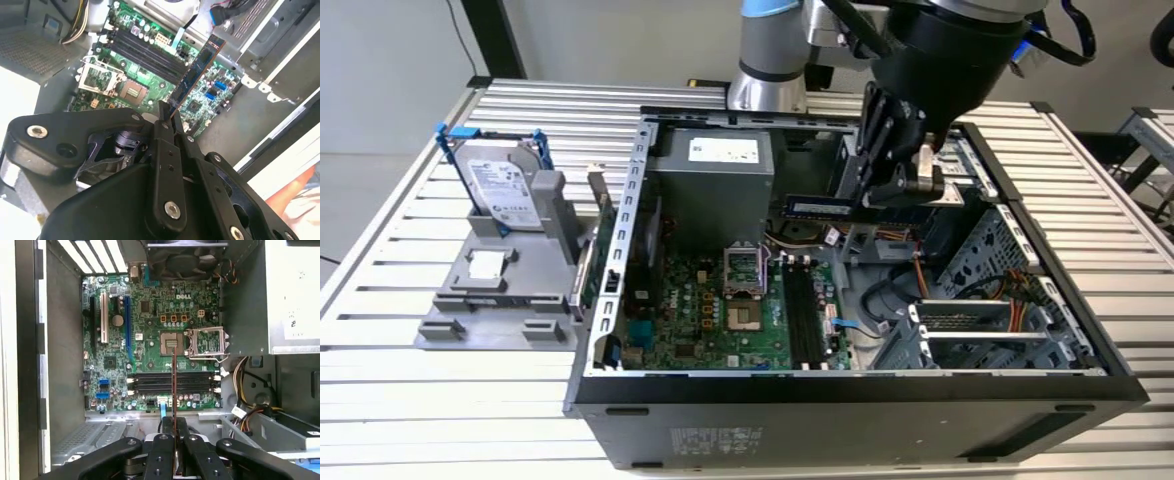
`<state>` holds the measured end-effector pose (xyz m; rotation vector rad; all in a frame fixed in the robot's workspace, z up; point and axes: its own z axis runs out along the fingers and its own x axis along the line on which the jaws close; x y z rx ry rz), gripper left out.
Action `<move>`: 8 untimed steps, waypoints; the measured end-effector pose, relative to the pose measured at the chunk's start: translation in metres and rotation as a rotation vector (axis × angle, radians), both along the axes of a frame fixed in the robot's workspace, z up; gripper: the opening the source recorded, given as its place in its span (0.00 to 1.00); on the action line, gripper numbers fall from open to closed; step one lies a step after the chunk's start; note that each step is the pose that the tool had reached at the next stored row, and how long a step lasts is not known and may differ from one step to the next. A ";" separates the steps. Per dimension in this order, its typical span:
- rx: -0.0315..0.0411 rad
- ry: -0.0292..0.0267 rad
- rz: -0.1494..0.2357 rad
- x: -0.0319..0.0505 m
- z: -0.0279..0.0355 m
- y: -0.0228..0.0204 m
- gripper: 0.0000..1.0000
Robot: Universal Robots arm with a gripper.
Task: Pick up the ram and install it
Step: 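Pick up the ram and move it above insertion slot, then insert the ram into the slot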
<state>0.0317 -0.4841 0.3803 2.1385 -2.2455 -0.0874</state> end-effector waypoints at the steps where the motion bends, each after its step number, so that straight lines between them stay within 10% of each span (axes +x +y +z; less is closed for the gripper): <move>1: -0.0003 -0.0001 0.000 0.0073 0.0000 0.0001 0.00; 8: -0.0002 0.0000 0.000 0.0075 -0.0001 0.0044 0.00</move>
